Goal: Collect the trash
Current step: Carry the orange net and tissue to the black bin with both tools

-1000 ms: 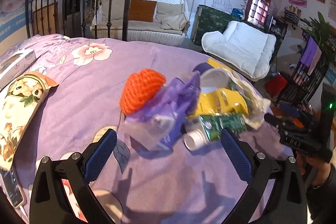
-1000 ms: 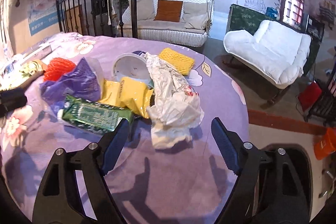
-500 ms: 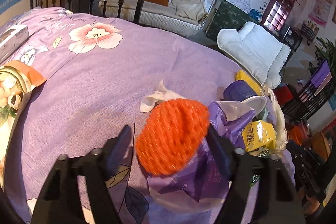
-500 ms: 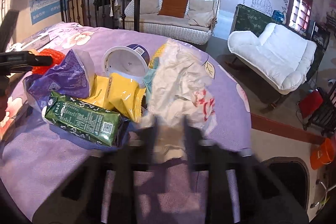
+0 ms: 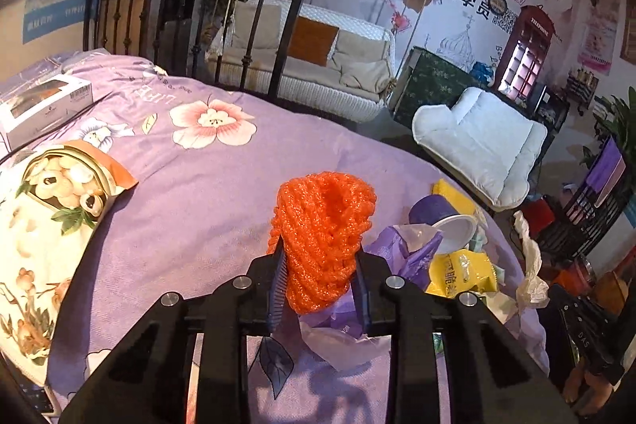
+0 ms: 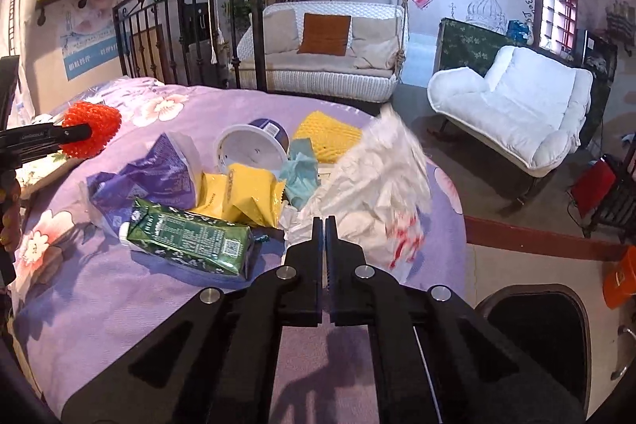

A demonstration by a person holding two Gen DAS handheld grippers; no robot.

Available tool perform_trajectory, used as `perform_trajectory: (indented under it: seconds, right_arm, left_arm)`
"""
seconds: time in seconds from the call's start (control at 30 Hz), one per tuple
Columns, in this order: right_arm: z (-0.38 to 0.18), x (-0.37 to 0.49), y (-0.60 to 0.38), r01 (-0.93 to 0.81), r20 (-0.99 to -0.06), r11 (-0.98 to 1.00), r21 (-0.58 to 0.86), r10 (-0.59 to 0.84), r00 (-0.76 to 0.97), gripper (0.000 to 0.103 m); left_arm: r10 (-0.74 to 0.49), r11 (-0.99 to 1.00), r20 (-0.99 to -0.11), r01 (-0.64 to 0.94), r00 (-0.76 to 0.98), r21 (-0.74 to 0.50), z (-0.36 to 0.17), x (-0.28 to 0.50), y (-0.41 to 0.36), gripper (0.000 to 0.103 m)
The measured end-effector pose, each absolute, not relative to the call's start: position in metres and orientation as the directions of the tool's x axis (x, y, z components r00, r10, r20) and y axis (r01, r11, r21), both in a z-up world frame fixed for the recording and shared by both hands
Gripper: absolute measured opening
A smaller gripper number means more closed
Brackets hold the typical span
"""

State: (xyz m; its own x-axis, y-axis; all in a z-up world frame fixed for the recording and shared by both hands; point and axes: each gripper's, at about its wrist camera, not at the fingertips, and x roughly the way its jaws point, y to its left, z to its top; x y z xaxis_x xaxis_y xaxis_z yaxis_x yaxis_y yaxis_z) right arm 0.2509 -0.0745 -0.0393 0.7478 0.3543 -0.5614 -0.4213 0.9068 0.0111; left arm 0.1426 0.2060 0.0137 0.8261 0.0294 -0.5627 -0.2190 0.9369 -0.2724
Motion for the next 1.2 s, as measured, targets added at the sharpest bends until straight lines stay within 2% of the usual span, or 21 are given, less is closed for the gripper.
perform_trajectory:
  seconds: [0.27, 0.47, 0.63, 0.7, 0.73, 0.77, 0.8, 1.1, 1.2]
  right_arm:
    - [-0.011, 0.218, -0.099, -0.404, -0.498, 0.915, 0.009, 0.354, 0.791, 0.002]
    - [0.013, 0.197, -0.135, -0.359, -0.455, 0.933, -0.008, 0.316, 0.833, 0.002]
    - [0.008, 0.193, -0.165, -0.343, -0.491, 0.939, -0.010, 0.294, 0.820, 0.002]
    - [-0.010, 0.193, -0.162, -0.375, -0.544, 0.927, -0.012, 0.308, 0.780, 0.018]
    - [-0.021, 0.192, -0.157, -0.374, -0.577, 0.927, -0.021, 0.294, 0.762, 0.059]
    - [-0.028, 0.190, -0.154, -0.372, -0.576, 0.928, -0.018, 0.295, 0.763, 0.091]
    - [-0.034, 0.187, -0.152, -0.376, -0.557, 0.927, 0.000, 0.312, 0.770, 0.092]
    - [-0.089, 0.222, -0.114, -0.364, -0.678, 0.931, 0.005, 0.270, 0.683, 0.091]
    - [-0.105, 0.234, -0.113, -0.336, -0.715, 0.940, 0.056, 0.273, 0.643, 0.067]
  left_arm:
    - [-0.064, 0.945, -0.504, -0.110, 0.861, -0.308, 0.030, 0.110, 0.170, 0.028]
    - [-0.157, 0.952, -0.491, -0.001, 0.857, -0.307, 0.027, 0.099, 0.126, 0.028]
    - [-0.229, 0.947, -0.488, 0.077, 0.842, -0.312, 0.022, 0.102, 0.095, 0.028]
    - [-0.258, 0.940, -0.488, 0.101, 0.834, -0.325, 0.020, 0.103, 0.088, 0.028]
    - [-0.267, 0.939, -0.489, 0.109, 0.831, -0.327, 0.020, 0.103, 0.085, 0.028]
    - [-0.271, 0.938, -0.488, 0.114, 0.830, -0.327, 0.019, 0.102, 0.082, 0.028]
    - [-0.275, 0.938, -0.490, 0.120, 0.827, -0.324, 0.018, 0.102, 0.080, 0.028]
    - [-0.305, 0.931, -0.521, 0.135, 0.797, -0.338, -0.001, 0.089, 0.064, 0.028]
    - [-0.309, 0.930, -0.530, 0.134, 0.790, -0.342, -0.008, 0.083, 0.056, 0.028]
